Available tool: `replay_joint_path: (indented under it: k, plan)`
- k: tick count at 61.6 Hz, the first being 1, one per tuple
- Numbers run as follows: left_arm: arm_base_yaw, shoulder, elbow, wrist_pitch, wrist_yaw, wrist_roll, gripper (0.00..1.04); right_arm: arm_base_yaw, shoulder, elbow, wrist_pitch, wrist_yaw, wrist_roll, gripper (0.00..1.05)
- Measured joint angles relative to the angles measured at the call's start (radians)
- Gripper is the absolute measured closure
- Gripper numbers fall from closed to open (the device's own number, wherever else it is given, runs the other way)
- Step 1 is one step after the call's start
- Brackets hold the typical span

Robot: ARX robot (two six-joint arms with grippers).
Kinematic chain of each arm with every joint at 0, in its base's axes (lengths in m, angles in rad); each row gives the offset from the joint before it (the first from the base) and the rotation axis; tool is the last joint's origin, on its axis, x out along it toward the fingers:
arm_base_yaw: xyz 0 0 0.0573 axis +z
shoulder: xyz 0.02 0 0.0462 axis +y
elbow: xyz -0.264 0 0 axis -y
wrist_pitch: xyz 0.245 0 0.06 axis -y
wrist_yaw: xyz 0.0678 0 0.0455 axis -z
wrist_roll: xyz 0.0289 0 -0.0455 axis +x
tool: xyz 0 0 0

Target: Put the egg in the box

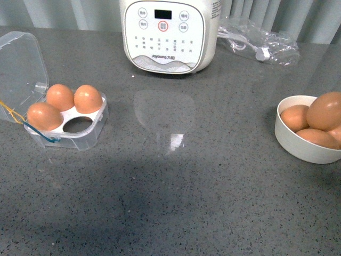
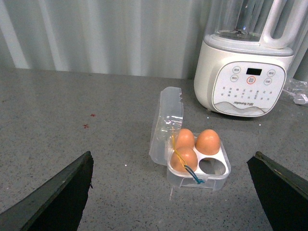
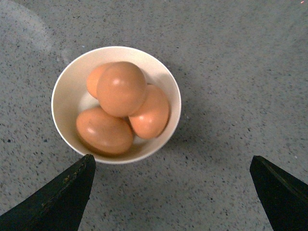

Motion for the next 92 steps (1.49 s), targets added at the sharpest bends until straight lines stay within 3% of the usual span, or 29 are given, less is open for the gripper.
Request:
replay_joint_path:
  k: [9,23,49,71,92]
  plan:
    - [0.0,0.0,0.0,0.0,0.0,0.0,0.07,0.016,0.185,0.212,-0.133,-0.014,0.05,0.07]
    - [0.0,0.0,0.0,0.0,0.0,0.0,0.07,0.056,0.382,0.412,-0.222,-0.006,0.1,0.07]
    - [0.0,0.0,0.0,0.0,0.0,0.0,0.07,0.117,0.52,0.438,-0.213,0.031,0.17,0.08]
    - [0.0,0.0,0.0,0.0,0.0,0.0,0.07,0.117,0.52,0.438,-0.231,0.049,0.187,0.59]
    - [0.0,0.0,0.0,0.0,0.0,0.0,0.07,0.155,0.396,0.434,-0.211,0.01,0.126,0.62]
